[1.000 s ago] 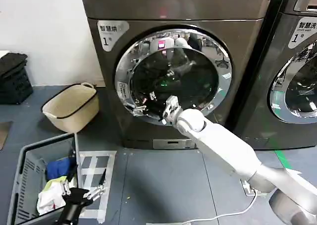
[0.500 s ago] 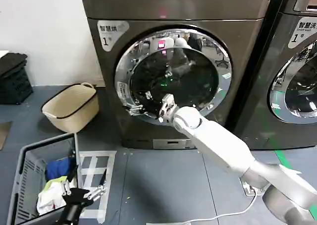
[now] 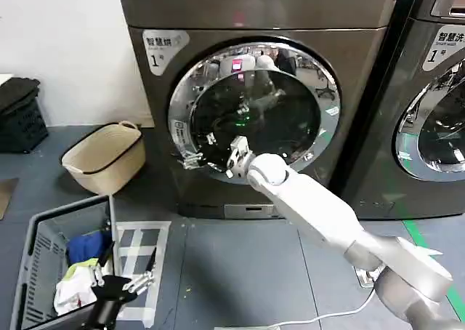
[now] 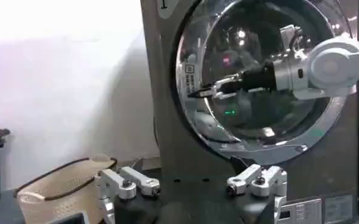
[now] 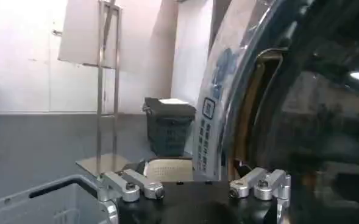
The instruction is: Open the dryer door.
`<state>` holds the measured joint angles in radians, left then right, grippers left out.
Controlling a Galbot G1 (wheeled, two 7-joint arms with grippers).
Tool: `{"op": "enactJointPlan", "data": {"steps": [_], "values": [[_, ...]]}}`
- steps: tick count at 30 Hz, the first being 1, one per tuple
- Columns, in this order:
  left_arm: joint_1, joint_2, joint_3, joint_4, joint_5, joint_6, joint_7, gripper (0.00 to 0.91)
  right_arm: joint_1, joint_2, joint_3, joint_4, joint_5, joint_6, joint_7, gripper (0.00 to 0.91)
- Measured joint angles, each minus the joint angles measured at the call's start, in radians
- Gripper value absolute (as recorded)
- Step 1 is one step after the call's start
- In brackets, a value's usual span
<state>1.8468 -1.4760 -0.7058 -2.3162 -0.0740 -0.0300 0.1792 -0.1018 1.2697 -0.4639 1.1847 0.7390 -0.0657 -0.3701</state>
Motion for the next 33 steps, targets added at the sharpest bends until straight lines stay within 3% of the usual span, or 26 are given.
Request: {"op": "enactJointPlan", "data": {"steps": [33], "values": [[-0.002, -0.001, -0.001, 0.0, -0.003, 0.0, 0.0, 0.907, 0.002, -0.022, -0.006, 0.007, 0.002, 0.033, -0.177, 0.907]]}}
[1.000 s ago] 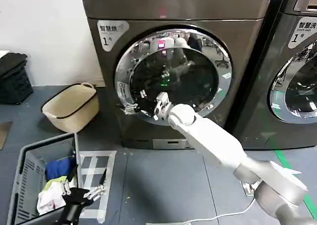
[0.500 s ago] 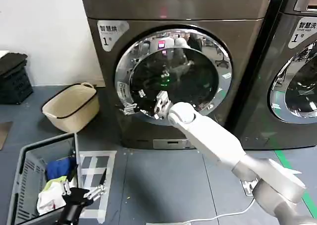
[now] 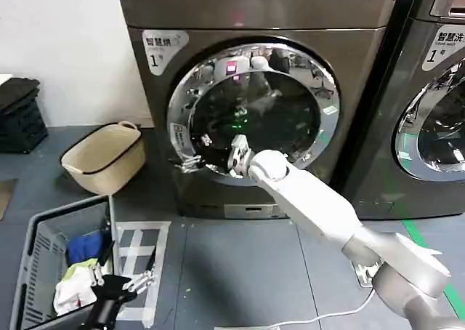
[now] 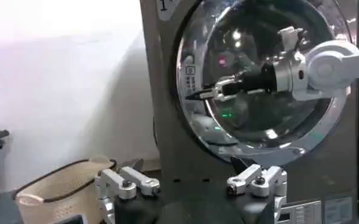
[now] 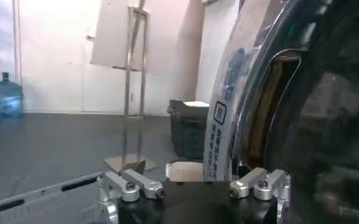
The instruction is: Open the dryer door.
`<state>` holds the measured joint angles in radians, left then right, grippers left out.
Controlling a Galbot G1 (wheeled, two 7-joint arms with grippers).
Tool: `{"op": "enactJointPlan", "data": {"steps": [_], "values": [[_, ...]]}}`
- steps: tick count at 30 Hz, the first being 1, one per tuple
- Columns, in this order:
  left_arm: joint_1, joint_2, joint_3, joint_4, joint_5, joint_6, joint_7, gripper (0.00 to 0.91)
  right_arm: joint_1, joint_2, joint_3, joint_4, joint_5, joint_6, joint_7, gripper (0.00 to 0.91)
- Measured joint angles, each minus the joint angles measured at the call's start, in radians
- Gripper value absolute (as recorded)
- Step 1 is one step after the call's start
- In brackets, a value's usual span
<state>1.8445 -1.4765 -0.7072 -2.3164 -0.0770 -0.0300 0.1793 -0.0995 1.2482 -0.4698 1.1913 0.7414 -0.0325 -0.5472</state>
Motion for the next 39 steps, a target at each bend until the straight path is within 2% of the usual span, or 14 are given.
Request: {"op": "enactJointPlan", "data": {"steps": [7, 13, 32, 39], "values": [[-0.002, 0.0, -0.004, 0.001, -0.003, 0.0, 0.0, 0.907, -0.01, -0.045, -0.018, 0.074, 0.042, 0.0, -0.006, 0.907], [-0.01, 0.008, -0.018, 0.001, -0.019, 0.004, 0.004, 0.907, -0.027, -0.114, -0.034, 0.182, 0.094, 0.01, -0.036, 0.907], [-0.049, 0.059, -0.145, -0.008, -0.195, 0.046, 0.06, 0.907, -0.14, -0.285, 0.009, 0.463, 0.1, 0.006, -0.089, 0.907], [-0.085, 0.092, -0.195, 0.021, -0.229, 0.06, 0.088, 0.907, -0.208, -0.354, 0.051, 0.56, 0.097, 0.037, -0.129, 0.907]]}}
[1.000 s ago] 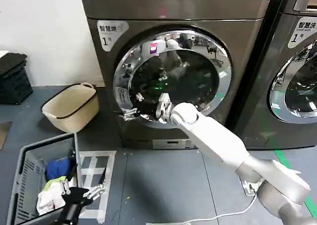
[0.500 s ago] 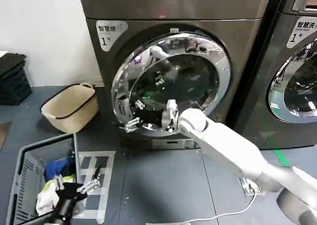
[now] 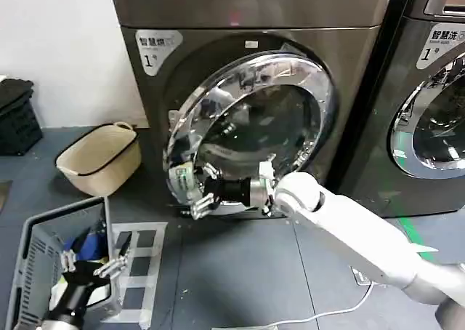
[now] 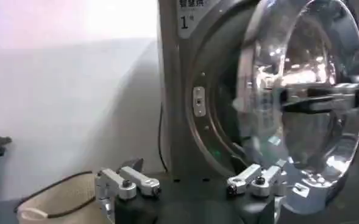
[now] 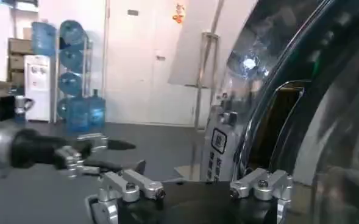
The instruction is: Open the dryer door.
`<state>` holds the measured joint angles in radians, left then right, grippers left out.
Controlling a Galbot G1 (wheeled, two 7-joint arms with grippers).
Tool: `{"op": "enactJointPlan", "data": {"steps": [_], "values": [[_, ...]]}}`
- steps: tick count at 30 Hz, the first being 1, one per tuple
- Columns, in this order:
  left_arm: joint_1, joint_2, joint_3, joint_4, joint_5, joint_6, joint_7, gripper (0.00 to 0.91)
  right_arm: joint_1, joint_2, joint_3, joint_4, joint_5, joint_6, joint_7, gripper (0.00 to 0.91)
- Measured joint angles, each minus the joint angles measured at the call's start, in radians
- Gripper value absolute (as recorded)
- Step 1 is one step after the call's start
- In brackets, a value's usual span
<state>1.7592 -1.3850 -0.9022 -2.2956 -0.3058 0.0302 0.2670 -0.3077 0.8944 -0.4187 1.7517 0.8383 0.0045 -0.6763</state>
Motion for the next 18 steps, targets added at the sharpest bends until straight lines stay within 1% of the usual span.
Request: {"op": "enactJointPlan", "data": {"steps": [3, 6, 15, 18], "values": [[-0.019, 0.023, -0.004, 0.017, -0.008, -0.012, 0.019, 0.907, -0.031, -0.033, 0.019, 0.035, -0.003, 0.023, -0.032, 0.907], [-0.039, 0.055, -0.005, 0.036, -0.016, -0.015, 0.029, 0.907, -0.054, -0.059, 0.034, 0.062, -0.004, 0.031, -0.052, 0.907], [-0.127, 0.163, 0.022, 0.088, -0.046, 0.008, 0.053, 0.907, -0.118, -0.137, 0.095, 0.125, -0.009, 0.057, -0.102, 0.907], [-0.167, 0.203, 0.039, 0.108, -0.059, 0.021, 0.062, 0.907, -0.147, -0.164, 0.128, 0.14, -0.009, 0.082, -0.133, 0.907]]}}
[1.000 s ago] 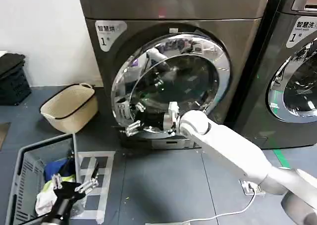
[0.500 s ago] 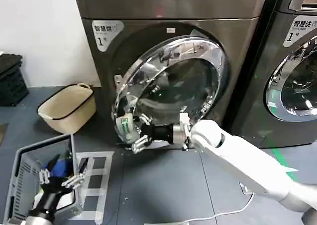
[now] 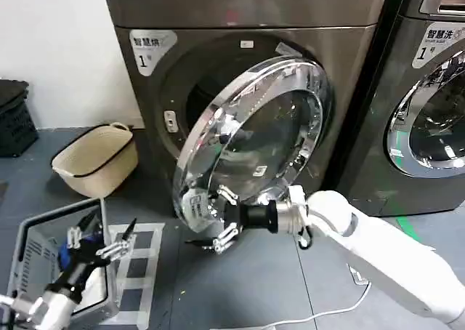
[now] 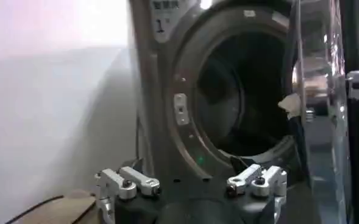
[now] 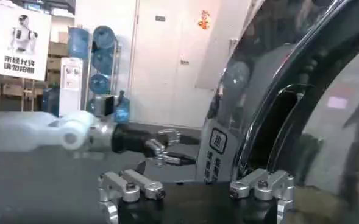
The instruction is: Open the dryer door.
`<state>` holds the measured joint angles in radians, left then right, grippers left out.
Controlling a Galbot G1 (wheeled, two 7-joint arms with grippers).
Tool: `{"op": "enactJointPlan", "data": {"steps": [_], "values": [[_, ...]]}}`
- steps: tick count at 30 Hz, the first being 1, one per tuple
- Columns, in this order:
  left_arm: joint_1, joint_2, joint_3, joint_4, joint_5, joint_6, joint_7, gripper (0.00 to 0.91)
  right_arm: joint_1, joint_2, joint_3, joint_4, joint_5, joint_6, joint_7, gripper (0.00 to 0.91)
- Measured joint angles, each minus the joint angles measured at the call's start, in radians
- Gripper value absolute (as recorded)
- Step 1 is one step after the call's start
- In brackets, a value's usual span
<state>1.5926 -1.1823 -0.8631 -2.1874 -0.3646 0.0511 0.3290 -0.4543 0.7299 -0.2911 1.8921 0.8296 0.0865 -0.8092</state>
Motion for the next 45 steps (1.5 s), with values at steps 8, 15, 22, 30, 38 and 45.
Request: {"op": "enactJointPlan", "data": {"steps": [8, 15, 22, 30, 38, 45], "values": [[-0.111, 0.101, 0.051, 0.053, -0.04, 0.023, 0.022, 0.907, -0.106, -0.069, 0.114, 0.038, 0.01, 0.039, -0.112, 0.907], [-0.193, 0.181, 0.113, 0.092, -0.039, 0.019, 0.048, 0.907, -0.231, -0.106, 0.248, 0.075, 0.024, 0.06, -0.137, 0.907], [-0.258, 0.248, 0.202, 0.103, -0.031, 0.009, 0.078, 0.907, -0.391, -0.127, 0.423, 0.117, 0.001, 0.071, -0.139, 0.907], [-0.324, 0.294, 0.299, 0.108, -0.02, -0.003, 0.107, 0.907, -0.595, -0.15, 0.64, 0.13, 0.002, 0.076, -0.14, 0.907], [-0.391, 0.341, 0.392, 0.12, -0.03, -0.012, 0.129, 0.907, -0.762, -0.174, 0.822, 0.118, -0.016, 0.096, -0.161, 0.907], [-0.442, 0.361, 0.472, 0.137, -0.018, -0.023, 0.14, 0.907, -1.026, -0.125, 1.086, 0.135, -0.014, 0.135, -0.18, 0.907]]}}
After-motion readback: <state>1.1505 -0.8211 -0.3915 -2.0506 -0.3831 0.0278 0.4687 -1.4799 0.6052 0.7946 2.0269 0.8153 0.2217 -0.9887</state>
